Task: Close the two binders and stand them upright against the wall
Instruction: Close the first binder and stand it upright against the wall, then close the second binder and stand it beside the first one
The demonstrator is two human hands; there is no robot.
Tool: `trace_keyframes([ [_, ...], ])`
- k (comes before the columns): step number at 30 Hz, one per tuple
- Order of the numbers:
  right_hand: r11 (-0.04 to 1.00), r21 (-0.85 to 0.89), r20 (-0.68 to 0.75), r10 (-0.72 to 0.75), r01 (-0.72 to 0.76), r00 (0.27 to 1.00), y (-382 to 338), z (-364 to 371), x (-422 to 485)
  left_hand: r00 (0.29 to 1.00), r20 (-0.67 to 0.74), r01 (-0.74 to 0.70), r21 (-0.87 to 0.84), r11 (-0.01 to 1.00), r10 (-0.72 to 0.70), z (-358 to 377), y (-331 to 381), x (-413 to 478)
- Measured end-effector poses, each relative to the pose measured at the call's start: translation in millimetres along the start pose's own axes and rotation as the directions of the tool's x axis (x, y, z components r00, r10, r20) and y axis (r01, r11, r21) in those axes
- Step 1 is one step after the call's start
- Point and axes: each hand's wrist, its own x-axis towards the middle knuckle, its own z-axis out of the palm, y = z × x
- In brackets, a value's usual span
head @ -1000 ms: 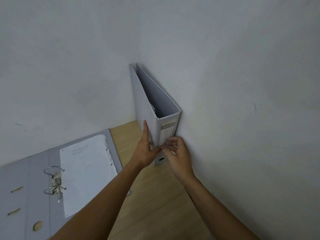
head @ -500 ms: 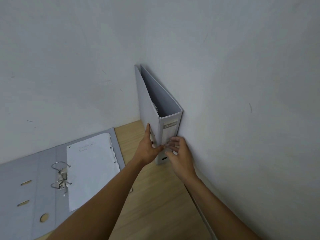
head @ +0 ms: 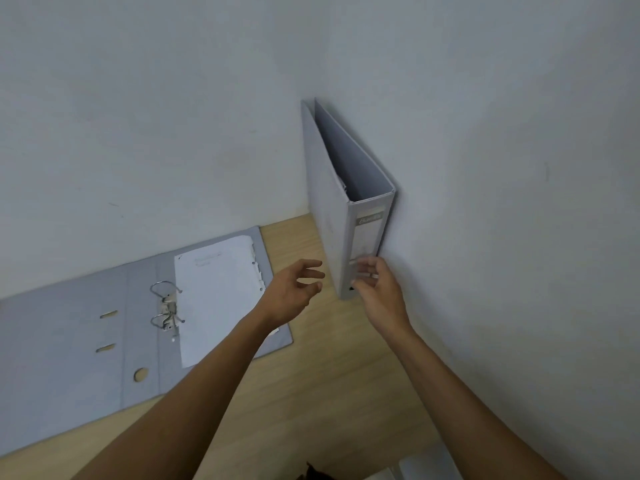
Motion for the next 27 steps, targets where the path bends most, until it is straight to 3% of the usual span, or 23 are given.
trace_keyframes([
  [5, 0.995, -0.095, 0.072, 0.036, -0.029, 0.997, 2, 33, -22, 0.999, -0.033, 0.021, -0.071, 0.997, -0.024, -27, -31, -39],
  [16, 0.981, -0.185, 0.248, 0.099, -0.053, 0.964, -11, 179, -74, 0.954, -0.175, 0.18, -0.317, 0.931, -0.244, -138, -143, -144],
  [27, 0.942, -0.322, 0.481, 0.247, -0.092, 0.841, 7, 349, -123, 0.844, -0.304, 0.312, -0.394, 0.865, -0.442, -252, -252, -233],
])
